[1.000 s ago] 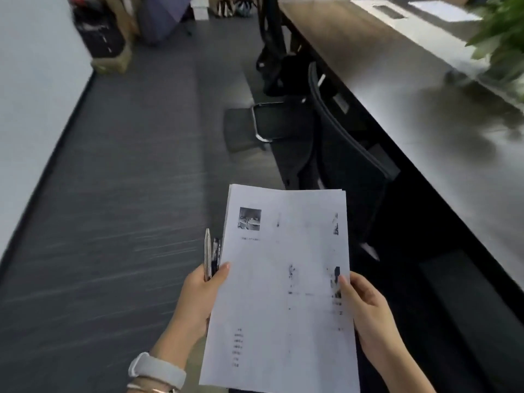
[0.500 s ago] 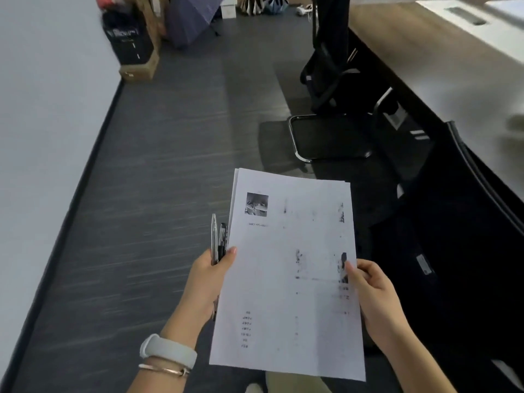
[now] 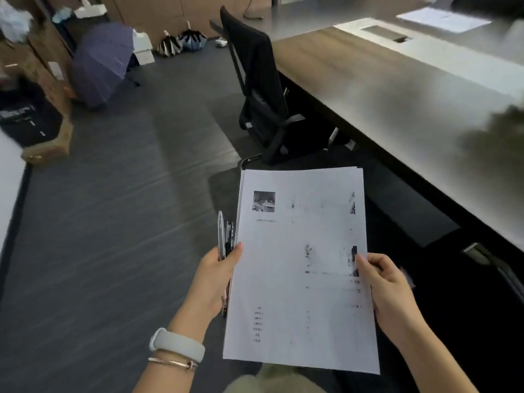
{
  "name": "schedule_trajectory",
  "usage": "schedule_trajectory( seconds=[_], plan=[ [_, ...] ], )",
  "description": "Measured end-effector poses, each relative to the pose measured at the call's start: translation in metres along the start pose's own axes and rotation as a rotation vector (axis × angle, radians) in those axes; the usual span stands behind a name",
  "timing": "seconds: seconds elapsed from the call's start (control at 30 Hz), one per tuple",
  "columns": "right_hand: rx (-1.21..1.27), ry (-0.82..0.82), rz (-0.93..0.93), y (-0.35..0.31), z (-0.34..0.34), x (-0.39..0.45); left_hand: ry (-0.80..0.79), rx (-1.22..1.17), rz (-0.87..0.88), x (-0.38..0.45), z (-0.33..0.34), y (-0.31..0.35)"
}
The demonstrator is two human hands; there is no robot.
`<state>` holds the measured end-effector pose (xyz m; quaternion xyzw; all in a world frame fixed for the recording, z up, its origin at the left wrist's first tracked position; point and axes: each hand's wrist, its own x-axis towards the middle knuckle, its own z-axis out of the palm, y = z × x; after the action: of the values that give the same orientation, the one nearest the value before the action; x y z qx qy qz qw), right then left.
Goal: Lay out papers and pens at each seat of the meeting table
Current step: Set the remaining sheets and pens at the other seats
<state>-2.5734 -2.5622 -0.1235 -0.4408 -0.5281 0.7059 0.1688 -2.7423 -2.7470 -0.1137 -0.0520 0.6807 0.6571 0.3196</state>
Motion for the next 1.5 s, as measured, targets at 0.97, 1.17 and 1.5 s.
schedule_trajectory(
  seconds=[0.97, 1.17, 1.5],
  plan=[
    [0.411, 1.048, 0.055, -0.164, -0.102, 0.294, -0.928, 0.695, -0.058, 0.36, 0.446, 0.158],
    [0.389, 1.113, 0.066, -0.165, -0.178, 0.321, -0.954, 0.733, -0.086, 0.36, 0.53, 0.13],
    [0.289, 1.135, 0.242, -0.146, -0.341, 0.353, -0.898, 0.775, -0.242, 0.314, 0.68, 0.069]
  ],
)
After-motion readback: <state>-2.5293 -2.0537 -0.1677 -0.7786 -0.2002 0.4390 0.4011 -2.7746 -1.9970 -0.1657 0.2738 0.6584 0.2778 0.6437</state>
